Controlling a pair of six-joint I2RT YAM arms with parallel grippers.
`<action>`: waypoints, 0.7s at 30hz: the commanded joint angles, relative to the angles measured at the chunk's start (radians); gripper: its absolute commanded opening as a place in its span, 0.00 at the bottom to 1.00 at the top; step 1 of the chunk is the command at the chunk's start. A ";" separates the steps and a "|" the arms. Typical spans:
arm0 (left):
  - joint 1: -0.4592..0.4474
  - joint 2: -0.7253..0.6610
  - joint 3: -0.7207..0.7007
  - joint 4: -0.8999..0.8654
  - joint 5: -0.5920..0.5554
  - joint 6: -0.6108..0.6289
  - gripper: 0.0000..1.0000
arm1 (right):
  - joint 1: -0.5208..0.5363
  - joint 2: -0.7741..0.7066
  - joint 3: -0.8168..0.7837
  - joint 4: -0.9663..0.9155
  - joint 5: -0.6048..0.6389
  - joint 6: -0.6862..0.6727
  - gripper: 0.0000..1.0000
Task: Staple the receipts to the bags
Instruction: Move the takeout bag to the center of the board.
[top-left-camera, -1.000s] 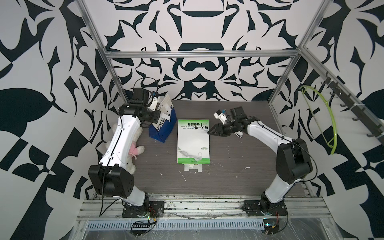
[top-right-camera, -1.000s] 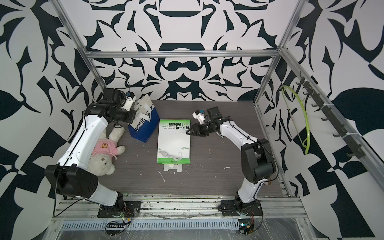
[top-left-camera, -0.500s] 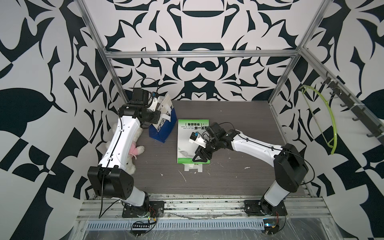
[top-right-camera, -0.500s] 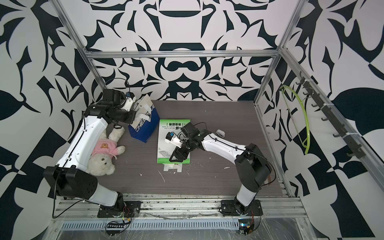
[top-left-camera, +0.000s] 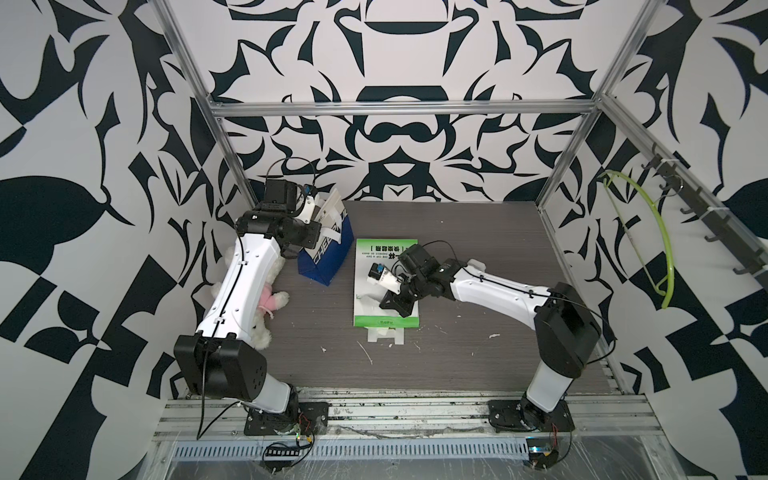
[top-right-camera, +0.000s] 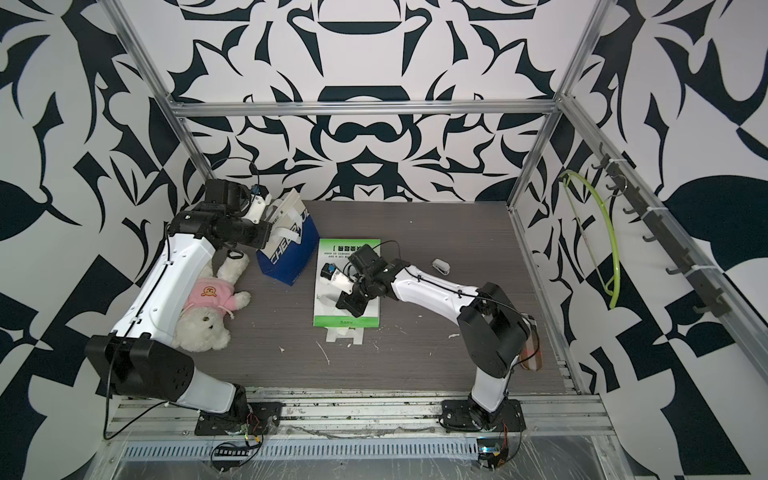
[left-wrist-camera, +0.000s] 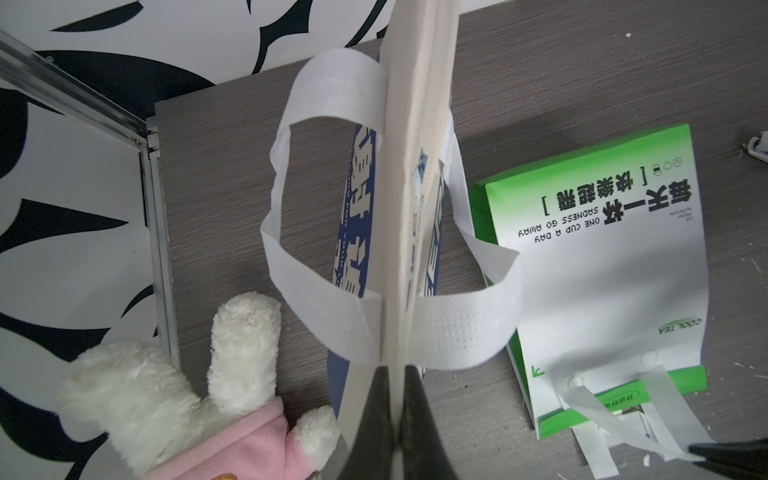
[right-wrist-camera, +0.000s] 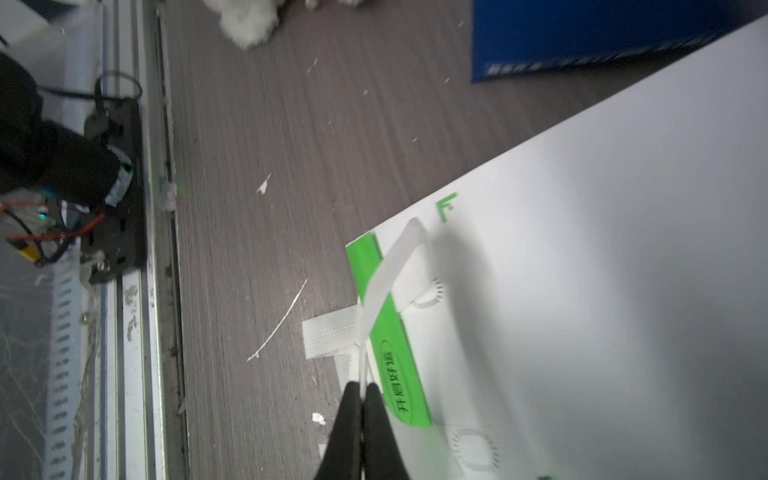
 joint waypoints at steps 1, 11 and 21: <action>-0.003 -0.018 -0.016 -0.009 0.011 -0.003 0.00 | -0.183 -0.082 0.100 0.076 0.009 0.142 0.00; -0.003 -0.008 -0.018 -0.003 0.034 -0.010 0.00 | -0.502 0.024 0.349 0.086 0.474 0.374 0.00; -0.008 -0.008 -0.023 0.000 0.049 -0.013 0.00 | -0.555 0.207 0.441 0.086 0.493 0.321 0.00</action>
